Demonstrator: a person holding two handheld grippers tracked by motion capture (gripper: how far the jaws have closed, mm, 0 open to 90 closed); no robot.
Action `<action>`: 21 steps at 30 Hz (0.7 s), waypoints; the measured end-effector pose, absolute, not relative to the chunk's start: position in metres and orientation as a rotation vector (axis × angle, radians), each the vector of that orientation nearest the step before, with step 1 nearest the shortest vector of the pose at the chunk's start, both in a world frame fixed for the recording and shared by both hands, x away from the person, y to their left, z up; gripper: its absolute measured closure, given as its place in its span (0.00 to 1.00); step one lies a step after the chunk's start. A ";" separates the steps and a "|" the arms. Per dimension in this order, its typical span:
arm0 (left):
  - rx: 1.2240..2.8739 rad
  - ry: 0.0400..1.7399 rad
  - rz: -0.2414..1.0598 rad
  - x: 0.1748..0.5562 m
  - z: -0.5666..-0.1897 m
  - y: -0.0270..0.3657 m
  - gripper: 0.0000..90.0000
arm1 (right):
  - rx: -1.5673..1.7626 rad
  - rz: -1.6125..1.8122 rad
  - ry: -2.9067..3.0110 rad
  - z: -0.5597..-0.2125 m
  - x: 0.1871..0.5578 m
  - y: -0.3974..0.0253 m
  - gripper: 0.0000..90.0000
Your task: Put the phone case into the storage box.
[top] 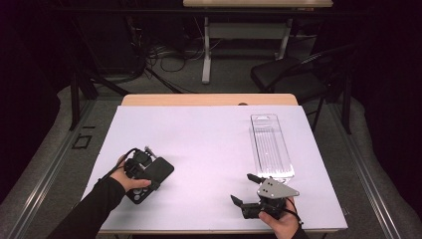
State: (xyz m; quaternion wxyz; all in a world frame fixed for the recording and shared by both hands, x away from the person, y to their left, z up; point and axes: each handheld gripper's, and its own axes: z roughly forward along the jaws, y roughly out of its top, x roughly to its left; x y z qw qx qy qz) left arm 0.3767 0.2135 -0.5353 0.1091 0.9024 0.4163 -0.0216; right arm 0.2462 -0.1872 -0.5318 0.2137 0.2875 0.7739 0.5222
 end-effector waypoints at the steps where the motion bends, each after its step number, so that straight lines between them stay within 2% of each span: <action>1: 2.654 1.224 -0.064 0.377 -0.535 0.214 0.07 | 0.799 1.447 2.150 -0.532 0.246 -0.187 0.16; 8: 2.677 1.225 -0.025 0.377 -0.534 0.213 0.13 | 0.802 1.448 2.149 -0.533 0.246 -0.187 0.16; 21: 2.718 1.244 -0.015 0.378 -0.535 0.207 0.13 | 0.802 1.445 2.155 -0.533 0.246 -0.187 0.16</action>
